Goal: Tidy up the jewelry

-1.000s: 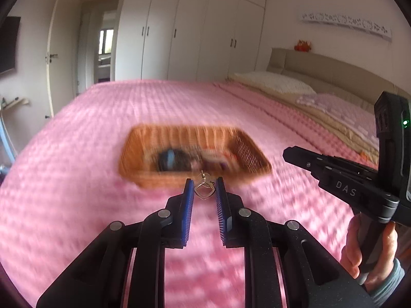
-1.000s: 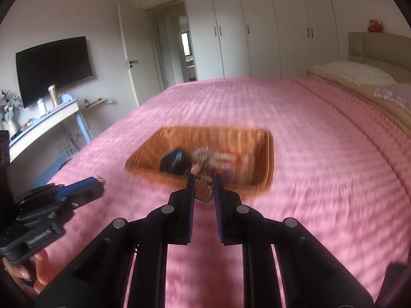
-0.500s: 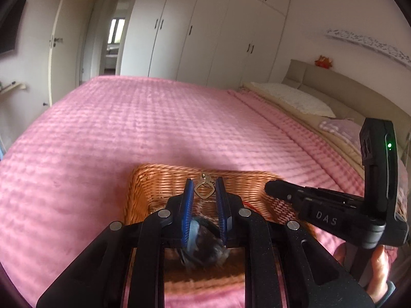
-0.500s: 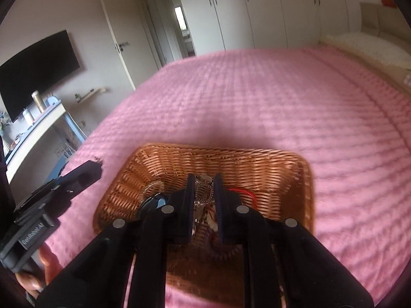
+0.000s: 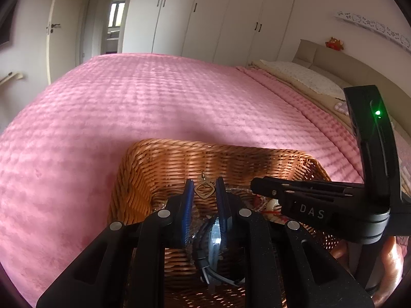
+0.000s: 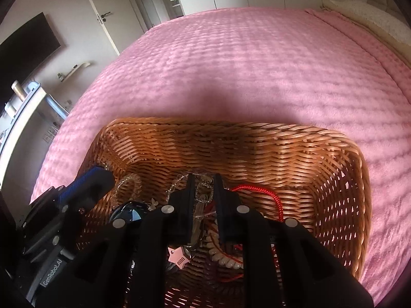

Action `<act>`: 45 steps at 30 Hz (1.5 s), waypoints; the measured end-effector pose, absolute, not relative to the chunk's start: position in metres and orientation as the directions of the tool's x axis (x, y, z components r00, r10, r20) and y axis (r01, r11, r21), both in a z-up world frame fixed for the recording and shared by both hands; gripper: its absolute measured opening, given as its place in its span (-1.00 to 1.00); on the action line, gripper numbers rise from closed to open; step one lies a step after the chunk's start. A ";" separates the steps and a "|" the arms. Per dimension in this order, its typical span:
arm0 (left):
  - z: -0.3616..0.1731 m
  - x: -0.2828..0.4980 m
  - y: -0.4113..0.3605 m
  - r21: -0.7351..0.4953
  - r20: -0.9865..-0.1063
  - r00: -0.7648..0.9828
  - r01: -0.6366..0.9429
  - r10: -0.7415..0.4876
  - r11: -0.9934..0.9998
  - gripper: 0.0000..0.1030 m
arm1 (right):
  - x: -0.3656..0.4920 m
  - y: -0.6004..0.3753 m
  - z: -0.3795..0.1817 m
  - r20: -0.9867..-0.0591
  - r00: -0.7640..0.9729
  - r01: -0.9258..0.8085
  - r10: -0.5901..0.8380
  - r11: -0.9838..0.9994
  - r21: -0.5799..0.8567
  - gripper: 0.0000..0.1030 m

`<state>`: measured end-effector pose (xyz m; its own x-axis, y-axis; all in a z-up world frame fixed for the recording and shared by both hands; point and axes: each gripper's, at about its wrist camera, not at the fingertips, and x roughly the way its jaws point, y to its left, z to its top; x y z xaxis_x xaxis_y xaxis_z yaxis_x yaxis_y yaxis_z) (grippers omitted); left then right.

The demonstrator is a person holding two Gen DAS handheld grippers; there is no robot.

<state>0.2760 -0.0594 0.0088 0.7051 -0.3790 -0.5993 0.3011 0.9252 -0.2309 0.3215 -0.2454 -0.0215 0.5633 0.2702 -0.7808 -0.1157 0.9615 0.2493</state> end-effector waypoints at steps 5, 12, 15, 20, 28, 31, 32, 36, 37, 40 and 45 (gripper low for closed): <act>0.011 0.273 -0.055 -0.254 -0.590 0.705 0.300 -0.393 0.920 -0.60 | 0.320 -0.249 -0.017 -0.778 0.567 -0.102 0.270 0.961 0.258 -0.31; 0.031 0.250 -0.044 -0.300 -0.551 0.716 0.309 -0.428 0.902 -0.50 | 0.284 -0.253 0.012 -0.740 0.625 -0.116 0.249 0.967 0.227 -0.31; 0.052 0.223 -0.036 -0.312 -0.510 0.739 0.319 -0.441 0.895 -0.35 | 0.254 -0.256 0.037 -0.709 0.663 -0.129 0.241 0.969 0.208 -0.31; 0.092 0.164 -0.025 -0.285 -0.435 0.792 0.331 -0.429 0.900 -0.08 | 0.195 -0.258 0.081 -0.636 0.734 -0.157 0.238 0.971 0.183 -0.26; 0.126 0.050 -0.019 -0.161 -0.340 0.871 0.317 -0.354 0.935 0.32 | 0.077 -0.257 0.103 -0.487 0.851 -0.164 0.195 0.981 0.107 0.02; 0.124 0.015 -0.019 -0.110 -0.303 0.906 0.275 -0.296 0.955 0.53 | 0.041 -0.261 0.092 -0.438 0.882 -0.144 0.175 0.984 0.103 0.12; 0.123 0.004 -0.018 -0.099 -0.290 0.914 0.266 -0.283 0.959 0.53 | 0.030 -0.263 0.087 -0.420 0.891 -0.137 0.170 0.985 0.109 0.19; 0.107 -0.032 -0.014 -0.058 -0.236 0.950 0.195 -0.203 0.979 0.54 | -0.006 -0.272 0.068 -0.342 0.928 -0.112 0.149 0.986 0.125 0.38; 0.103 -0.039 -0.012 -0.052 -0.222 0.957 0.182 -0.189 0.982 0.55 | -0.010 -0.273 0.062 -0.325 0.935 -0.105 0.141 0.987 0.125 0.39; 0.084 -0.053 -0.010 -0.036 -0.186 0.975 0.117 -0.122 0.992 0.57 | -0.026 -0.269 0.047 -0.287 0.951 -0.085 0.114 0.990 0.111 0.44; 0.053 -0.054 -0.005 -0.027 -0.158 0.987 0.020 -0.024 0.999 0.57 | -0.037 -0.250 0.026 -0.240 0.968 -0.071 0.079 0.997 0.040 0.56</act>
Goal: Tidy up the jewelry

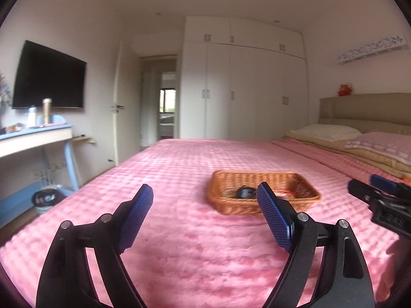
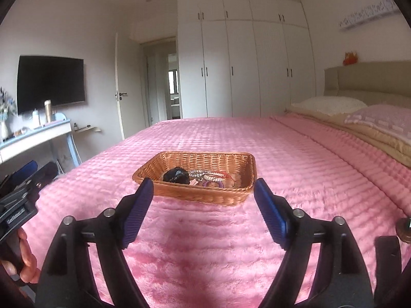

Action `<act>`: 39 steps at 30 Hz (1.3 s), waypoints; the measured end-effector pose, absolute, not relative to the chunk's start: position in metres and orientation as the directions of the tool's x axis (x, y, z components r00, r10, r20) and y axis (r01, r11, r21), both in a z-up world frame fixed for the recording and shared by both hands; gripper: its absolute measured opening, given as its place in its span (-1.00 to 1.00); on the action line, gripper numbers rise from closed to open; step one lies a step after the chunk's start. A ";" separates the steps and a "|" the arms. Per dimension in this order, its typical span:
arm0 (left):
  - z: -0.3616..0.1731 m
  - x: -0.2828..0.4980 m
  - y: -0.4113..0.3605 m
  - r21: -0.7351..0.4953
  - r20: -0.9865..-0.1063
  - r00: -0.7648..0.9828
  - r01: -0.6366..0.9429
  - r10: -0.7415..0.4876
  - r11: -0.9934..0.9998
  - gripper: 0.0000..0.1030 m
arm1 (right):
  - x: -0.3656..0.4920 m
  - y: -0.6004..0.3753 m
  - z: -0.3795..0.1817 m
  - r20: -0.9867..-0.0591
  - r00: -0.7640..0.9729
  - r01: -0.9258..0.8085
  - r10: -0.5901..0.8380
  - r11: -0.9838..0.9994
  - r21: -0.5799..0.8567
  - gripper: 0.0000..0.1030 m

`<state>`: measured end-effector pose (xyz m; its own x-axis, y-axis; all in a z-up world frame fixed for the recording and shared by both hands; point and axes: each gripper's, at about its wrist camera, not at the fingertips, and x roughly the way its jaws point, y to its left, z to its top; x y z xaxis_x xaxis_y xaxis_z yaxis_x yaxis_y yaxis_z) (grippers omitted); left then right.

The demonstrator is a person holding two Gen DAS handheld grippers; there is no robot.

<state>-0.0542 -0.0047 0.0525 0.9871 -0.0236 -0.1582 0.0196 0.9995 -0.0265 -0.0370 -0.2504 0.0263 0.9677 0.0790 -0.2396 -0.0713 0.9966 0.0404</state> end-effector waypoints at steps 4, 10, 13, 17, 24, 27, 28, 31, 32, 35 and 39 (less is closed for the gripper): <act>0.037 -0.044 -0.004 -0.021 -0.180 0.984 -0.001 -0.003 1.000 0.60 | -0.036 -0.233 0.009 -0.229 0.972 -0.070 0.060 0.997 -0.037 0.61; 0.019 -0.030 -0.001 -0.032 -0.263 0.965 -0.017 0.008 0.999 0.71 | -0.022 -0.228 -0.008 -0.277 0.959 -0.070 0.057 0.997 -0.036 0.62; 0.015 -0.030 0.004 -0.046 -0.267 0.963 -0.036 0.022 0.998 0.73 | -0.022 -0.230 -0.011 -0.281 0.958 -0.067 0.059 0.998 -0.021 0.64; 0.013 -0.030 0.001 -0.027 -0.269 0.963 -0.038 0.030 0.999 0.74 | -0.023 -0.231 -0.013 -0.280 0.959 -0.061 0.054 0.998 -0.016 0.75; 0.014 -0.033 -0.003 -0.014 -0.259 0.965 -0.041 0.036 0.999 0.80 | -0.019 -0.236 -0.013 -0.293 0.954 -0.060 0.062 0.998 0.014 0.75; 0.014 -0.033 -0.004 -0.014 -0.259 0.965 -0.042 0.037 0.999 0.81 | -0.019 -0.239 -0.012 -0.298 0.952 -0.059 0.063 0.998 0.024 0.75; 0.014 -0.033 -0.004 -0.014 -0.259 0.965 -0.041 0.036 0.999 0.81 | -0.018 -0.240 -0.013 -0.299 0.952 -0.059 0.064 0.998 0.025 0.75; 0.014 -0.033 -0.004 -0.013 -0.260 0.965 -0.041 0.037 0.999 0.82 | -0.018 -0.239 -0.013 -0.300 0.952 -0.059 0.063 0.998 0.020 0.75; 0.014 -0.033 -0.004 -0.013 -0.260 0.965 -0.041 0.036 0.999 0.83 | -0.018 -0.238 -0.013 -0.300 0.952 -0.059 0.062 0.998 0.019 0.75; 0.014 -0.033 -0.004 -0.013 -0.261 0.965 -0.040 0.035 0.999 0.84 | -0.017 -0.238 -0.013 -0.301 0.952 -0.059 0.061 0.998 0.017 0.78; 0.013 -0.033 -0.004 -0.016 -0.264 0.964 -0.040 0.034 0.999 0.85 | -0.017 -0.238 -0.013 -0.303 0.951 -0.057 0.060 0.998 0.019 0.81</act>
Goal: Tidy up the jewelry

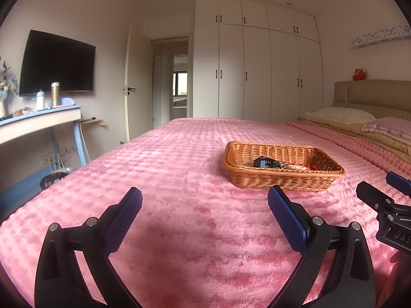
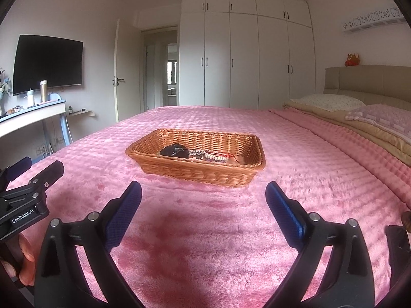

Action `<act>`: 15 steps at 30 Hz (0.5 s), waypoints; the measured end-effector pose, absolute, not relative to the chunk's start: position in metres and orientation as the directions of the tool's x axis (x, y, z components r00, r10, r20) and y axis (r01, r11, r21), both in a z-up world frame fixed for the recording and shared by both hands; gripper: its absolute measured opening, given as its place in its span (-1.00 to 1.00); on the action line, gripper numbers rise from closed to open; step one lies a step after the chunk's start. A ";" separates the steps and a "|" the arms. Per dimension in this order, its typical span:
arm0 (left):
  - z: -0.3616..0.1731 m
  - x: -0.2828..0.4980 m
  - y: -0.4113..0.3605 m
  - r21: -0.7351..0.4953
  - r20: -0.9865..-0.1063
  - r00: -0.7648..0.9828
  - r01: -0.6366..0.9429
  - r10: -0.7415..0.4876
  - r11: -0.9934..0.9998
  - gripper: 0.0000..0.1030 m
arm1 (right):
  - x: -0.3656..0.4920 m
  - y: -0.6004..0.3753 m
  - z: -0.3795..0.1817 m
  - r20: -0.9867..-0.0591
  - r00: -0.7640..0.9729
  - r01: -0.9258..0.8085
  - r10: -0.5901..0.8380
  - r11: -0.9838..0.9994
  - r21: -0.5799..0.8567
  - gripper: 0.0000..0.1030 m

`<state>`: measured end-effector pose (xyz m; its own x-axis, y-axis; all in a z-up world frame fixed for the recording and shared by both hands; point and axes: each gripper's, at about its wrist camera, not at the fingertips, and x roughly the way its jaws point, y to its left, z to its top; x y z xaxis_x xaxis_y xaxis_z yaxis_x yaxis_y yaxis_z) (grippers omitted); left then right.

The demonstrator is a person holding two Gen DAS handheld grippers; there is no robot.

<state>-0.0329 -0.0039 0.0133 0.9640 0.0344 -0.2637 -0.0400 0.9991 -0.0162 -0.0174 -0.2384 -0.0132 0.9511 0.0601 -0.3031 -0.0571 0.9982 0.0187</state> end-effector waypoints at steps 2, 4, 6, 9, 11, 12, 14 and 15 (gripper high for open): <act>0.013 -0.033 -0.004 -0.018 -0.266 0.964 -0.040 0.033 0.999 0.85 | -0.017 -0.238 -0.014 -0.305 0.951 -0.057 0.060 0.998 0.018 0.82; 0.013 -0.032 -0.004 -0.019 -0.268 0.963 -0.040 0.034 0.999 0.85 | -0.017 -0.237 -0.014 -0.306 0.950 -0.057 0.059 0.998 0.014 0.82; 0.013 -0.032 -0.004 -0.021 -0.270 0.962 -0.040 0.033 0.999 0.85 | -0.018 -0.236 -0.014 -0.305 0.951 -0.057 0.057 0.998 0.010 0.82; 0.013 -0.032 -0.003 -0.024 -0.273 0.961 -0.040 0.032 0.999 0.85 | -0.018 -0.235 -0.015 -0.305 0.951 -0.057 0.055 0.998 0.005 0.82; 0.013 -0.032 -0.003 -0.025 -0.274 0.961 -0.040 0.032 0.999 0.85 | -0.018 -0.234 -0.015 -0.307 0.950 -0.058 0.056 0.998 0.002 0.82; 0.013 -0.032 -0.003 -0.026 -0.274 0.961 -0.040 0.032 0.999 0.85 | -0.018 -0.234 -0.015 -0.307 0.950 -0.057 0.055 0.998 0.002 0.82; 0.013 -0.031 -0.003 -0.026 -0.276 0.961 -0.040 0.031 0.999 0.85 | -0.018 -0.234 -0.015 -0.307 0.950 -0.057 0.055 0.998 0.000 0.83; 0.013 -0.031 -0.003 -0.026 -0.277 0.961 -0.040 0.031 0.999 0.85 | -0.018 -0.234 -0.015 -0.307 0.950 -0.057 0.055 0.998 0.000 0.83</act>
